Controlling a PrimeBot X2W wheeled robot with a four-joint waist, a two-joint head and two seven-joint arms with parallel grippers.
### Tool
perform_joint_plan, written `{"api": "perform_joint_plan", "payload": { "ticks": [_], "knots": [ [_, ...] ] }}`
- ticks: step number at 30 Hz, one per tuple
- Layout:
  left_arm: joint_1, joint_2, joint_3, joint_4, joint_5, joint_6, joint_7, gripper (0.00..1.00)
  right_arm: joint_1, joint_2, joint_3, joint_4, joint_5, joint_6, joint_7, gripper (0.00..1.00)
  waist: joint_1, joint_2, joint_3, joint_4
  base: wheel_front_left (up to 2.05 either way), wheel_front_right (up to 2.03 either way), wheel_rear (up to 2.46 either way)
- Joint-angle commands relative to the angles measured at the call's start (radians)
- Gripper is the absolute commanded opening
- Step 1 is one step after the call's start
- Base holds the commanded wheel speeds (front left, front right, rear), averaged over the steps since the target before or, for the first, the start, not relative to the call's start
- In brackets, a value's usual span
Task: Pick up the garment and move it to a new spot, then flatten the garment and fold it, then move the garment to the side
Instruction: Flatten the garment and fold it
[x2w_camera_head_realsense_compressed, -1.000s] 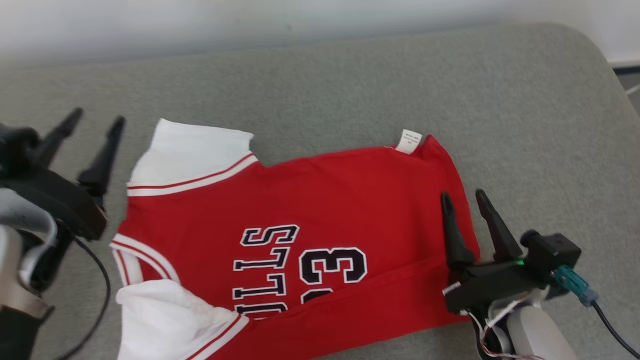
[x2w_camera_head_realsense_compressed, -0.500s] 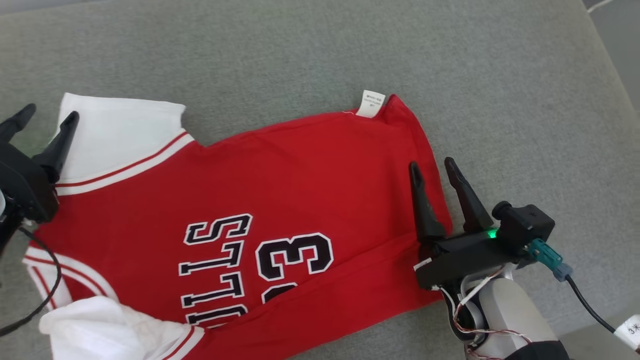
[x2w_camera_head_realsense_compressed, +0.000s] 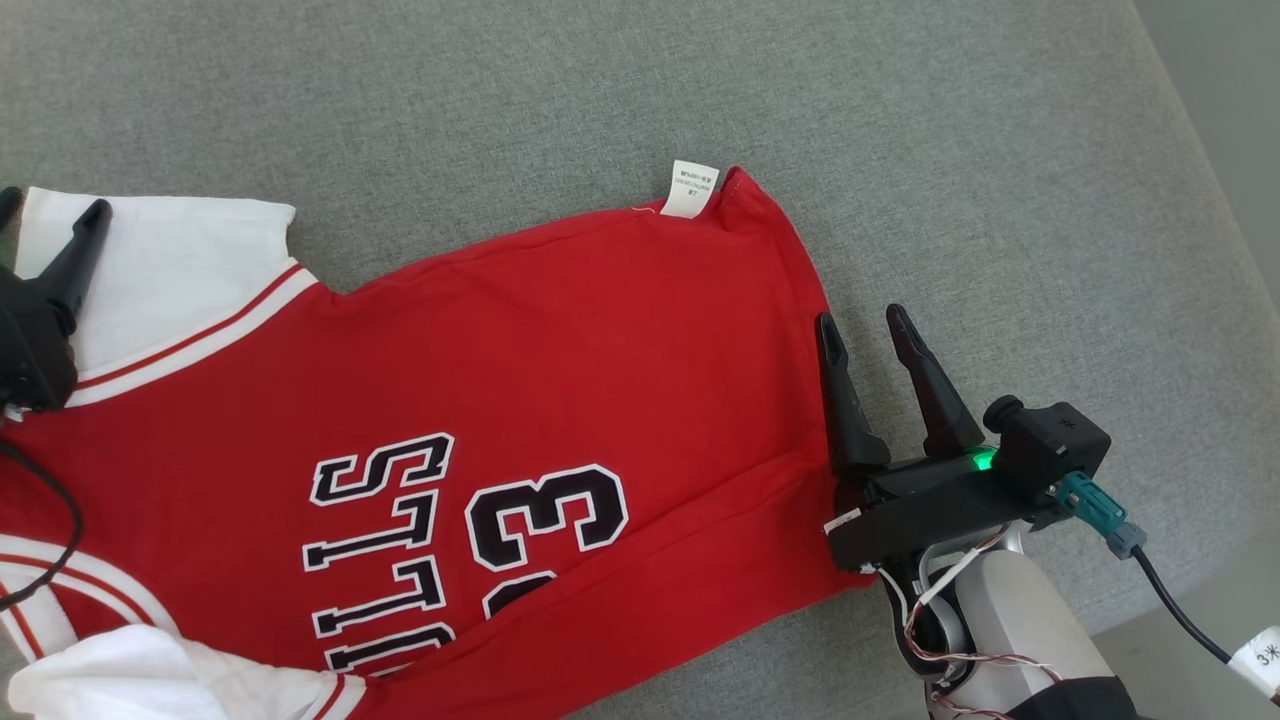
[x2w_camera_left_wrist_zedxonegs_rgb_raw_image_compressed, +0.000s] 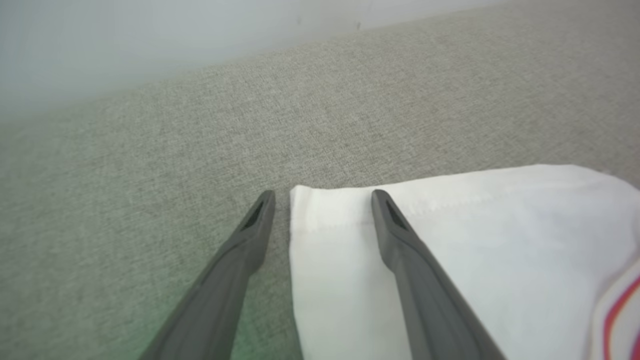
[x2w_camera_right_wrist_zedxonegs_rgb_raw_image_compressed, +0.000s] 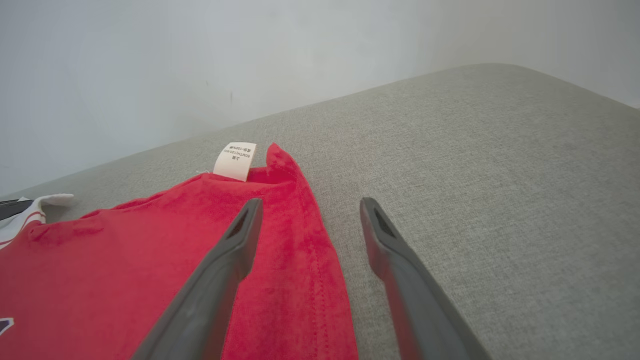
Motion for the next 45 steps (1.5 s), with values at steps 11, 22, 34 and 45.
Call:
{"api": "perform_joint_plan", "payload": {
  "ticks": [11, 22, 34, 45],
  "knots": [
    [-0.053, -0.005, -0.079, 0.026, -0.029, 0.001, -0.056, 0.0, -0.037, -0.002, 0.002, 0.038, -0.016, -0.001, -0.004, 1.0, -0.0001, -0.0002, -0.023, 0.033, 0.0, 0.0, 0.0],
    [-0.047, -0.025, -0.147, -0.054, -0.044, 0.001, -0.142, 0.0, -0.239, -0.041, -0.026, 0.205, 0.007, -0.001, 0.137, 1.0, -0.0001, -0.0002, -0.052, 0.113, 0.0, 0.0, 0.0],
    [-0.011, -0.018, -0.157, -0.163, -0.033, 0.017, -0.204, 0.0, -0.374, -0.066, -0.086, 0.413, 0.014, -0.001, 0.208, 1.0, -0.0001, -0.0002, -0.057, 0.192, 0.0, 0.0, 0.0],
    [0.027, 0.005, -0.152, -0.285, -0.047, 0.054, -0.203, 0.0, -0.465, -0.062, -0.115, 0.595, 0.0, -0.001, 0.154, 0.0, -0.0001, -0.0002, -0.054, 0.231, 0.0, 0.0, 0.0]
  ]
}}
